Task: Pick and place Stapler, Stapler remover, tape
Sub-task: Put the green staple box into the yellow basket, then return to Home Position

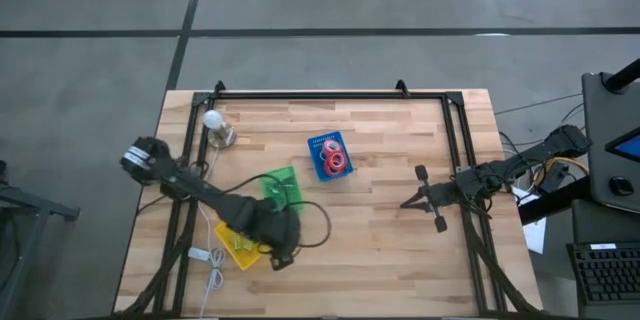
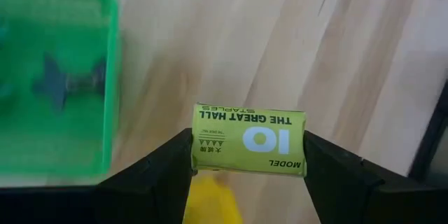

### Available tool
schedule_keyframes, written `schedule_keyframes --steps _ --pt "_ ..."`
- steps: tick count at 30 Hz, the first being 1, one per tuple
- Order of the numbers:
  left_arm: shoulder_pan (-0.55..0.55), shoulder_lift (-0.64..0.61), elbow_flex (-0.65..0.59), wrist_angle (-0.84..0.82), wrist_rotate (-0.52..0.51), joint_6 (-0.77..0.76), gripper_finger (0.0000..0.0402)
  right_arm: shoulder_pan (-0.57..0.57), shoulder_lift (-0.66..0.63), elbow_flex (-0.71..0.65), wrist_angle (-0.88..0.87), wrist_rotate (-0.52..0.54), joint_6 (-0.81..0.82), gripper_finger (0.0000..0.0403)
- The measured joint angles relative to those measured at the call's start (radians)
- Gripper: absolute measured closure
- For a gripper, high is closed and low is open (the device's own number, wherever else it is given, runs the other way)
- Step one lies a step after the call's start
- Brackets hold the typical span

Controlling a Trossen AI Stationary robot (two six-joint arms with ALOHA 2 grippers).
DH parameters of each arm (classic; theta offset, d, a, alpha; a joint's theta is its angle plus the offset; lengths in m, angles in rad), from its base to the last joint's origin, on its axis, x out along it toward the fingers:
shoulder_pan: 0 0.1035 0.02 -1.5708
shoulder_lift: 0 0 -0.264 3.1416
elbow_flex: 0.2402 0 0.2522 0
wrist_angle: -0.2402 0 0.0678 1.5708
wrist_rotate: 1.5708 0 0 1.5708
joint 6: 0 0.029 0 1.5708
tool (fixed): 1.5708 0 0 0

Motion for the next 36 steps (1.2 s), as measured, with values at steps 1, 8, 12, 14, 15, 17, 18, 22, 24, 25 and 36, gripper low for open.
schedule_keyframes --steps 1,8,12,14,15,17,18,22,24,25,36 --pt "-0.019 -0.015 -0.008 -0.015 -0.006 -0.038 0.0164 0.000 0.000 0.000 0.000 0.000 0.000 0.0394" --pt "-0.163 -0.091 -0.104 -0.084 -0.032 -0.304 0.0164 0.000 0.000 0.000 0.000 0.000 0.000 0.0394" --pt "-0.225 -0.110 -0.168 -0.101 -0.037 -0.447 0.0164 0.000 0.000 0.000 0.000 0.000 0.000 0.0394" --pt "-0.240 -0.121 -0.195 -0.099 -0.052 -0.487 0.0164 0.000 0.000 0.000 0.000 0.000 0.000 0.0394" --pt "-0.242 -0.127 -0.210 -0.099 -0.062 -0.507 0.0163 0.000 0.000 0.000 0.000 0.000 0.000 0.0394" --pt "-0.239 -0.131 -0.234 -0.104 -0.075 -0.547 0.0160 0.000 0.000 0.000 0.001 0.000 0.000 0.0394" --pt "-0.234 -0.132 -0.244 -0.103 -0.077 -0.564 0.0156 0.000 0.000 0.000 0.000 0.000 0.000 0.0394" --pt "-0.224 -0.132 -0.276 -0.103 -0.081 -0.574 0.0129 0.000 0.000 0.000 0.000 0.000 0.000 0.0394" --pt "-0.222 -0.132 -0.285 -0.109 -0.081 -0.575 0.0112 0.000 0.000 0.000 0.000 0.000 0.000 0.0394" --pt "-0.222 -0.132 -0.285 -0.115 -0.082 -0.574 0.0103 0.000 0.000 0.000 0.000 0.000 0.000 0.0394" --pt "-0.161 -0.133 -0.266 -0.136 -0.189 -0.413 0.0085 0.000 0.000 0.000 0.000 0.000 0.000 0.0394"
